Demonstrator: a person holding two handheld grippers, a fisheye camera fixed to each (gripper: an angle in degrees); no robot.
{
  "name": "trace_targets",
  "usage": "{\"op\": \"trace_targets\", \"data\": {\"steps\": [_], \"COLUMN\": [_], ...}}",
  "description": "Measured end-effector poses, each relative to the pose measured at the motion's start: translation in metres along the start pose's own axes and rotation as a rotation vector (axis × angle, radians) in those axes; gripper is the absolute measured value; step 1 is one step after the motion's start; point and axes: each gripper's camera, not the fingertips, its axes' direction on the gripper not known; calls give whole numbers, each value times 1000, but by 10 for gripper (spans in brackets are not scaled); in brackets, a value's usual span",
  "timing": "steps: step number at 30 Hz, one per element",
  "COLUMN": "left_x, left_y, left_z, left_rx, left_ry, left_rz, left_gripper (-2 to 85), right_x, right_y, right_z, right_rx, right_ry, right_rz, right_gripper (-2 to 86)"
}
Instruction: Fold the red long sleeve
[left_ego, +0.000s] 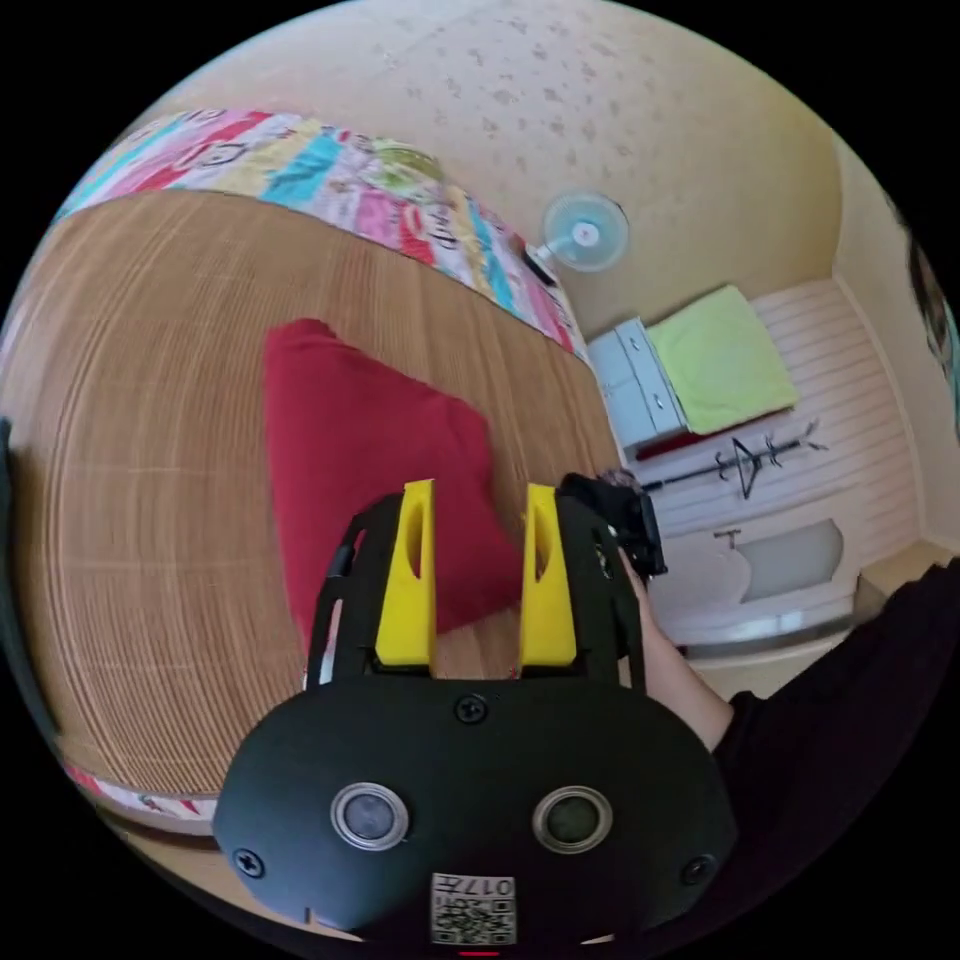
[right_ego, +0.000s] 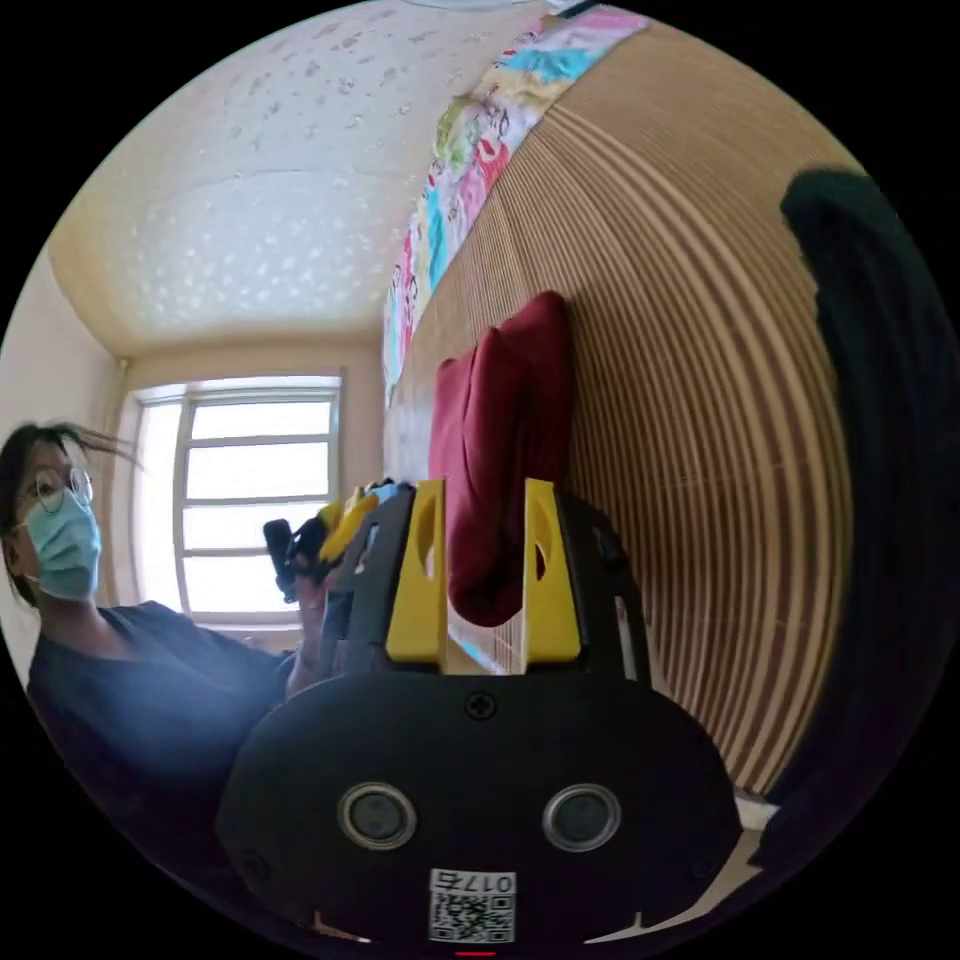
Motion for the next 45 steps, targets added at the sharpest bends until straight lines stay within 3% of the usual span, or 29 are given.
{"op": "trace_targets", "data": {"steps": [2,6,11,16,22,31,34,36,37,39,41,45], "left_x": [-58,-125,-181,-186,-102,100,163,186,188,169,118,7], "left_y": [-4,-15,-14,5,29,19,24,42,57,78,95,103], "left_z": [-17,-11,50,43,8,75,135,174,196,215,207,130], "left_rx": [28,-57,-330,-337,-371,-400,-506,-618,-696,-802,-853,-802], "left_ry": [-52,-51,208,300,372,563,569,492,425,328,278,63], "left_rz": [-111,-112,-188,-291,-208,97,226,276,288,225,97,-101], "left_gripper": [174,204,200,159,142,158,181,182,165,125,103,76], "right_x": [15,19,13,16,-44,-153,-152,-120,-109,-59,-56,-117], "right_y": [-6,-21,-34,-26,26,79,95,105,109,124,142,192], "right_z": [18,64,109,118,63,-132,-180,-198,-200,-202,-197,-168], "right_rx": [-82,-204,-305,-367,-308,-76,-10,69,99,173,274,663], "right_ry": [-44,-93,13,-114,-153,127,305,543,606,841,903,728], "right_rz": [27,-28,-41,37,-12,-178,-157,-5,54,436,566,433], "right_gripper": [198,253,191,153,135,136,140,142,141,130,91,27]}}
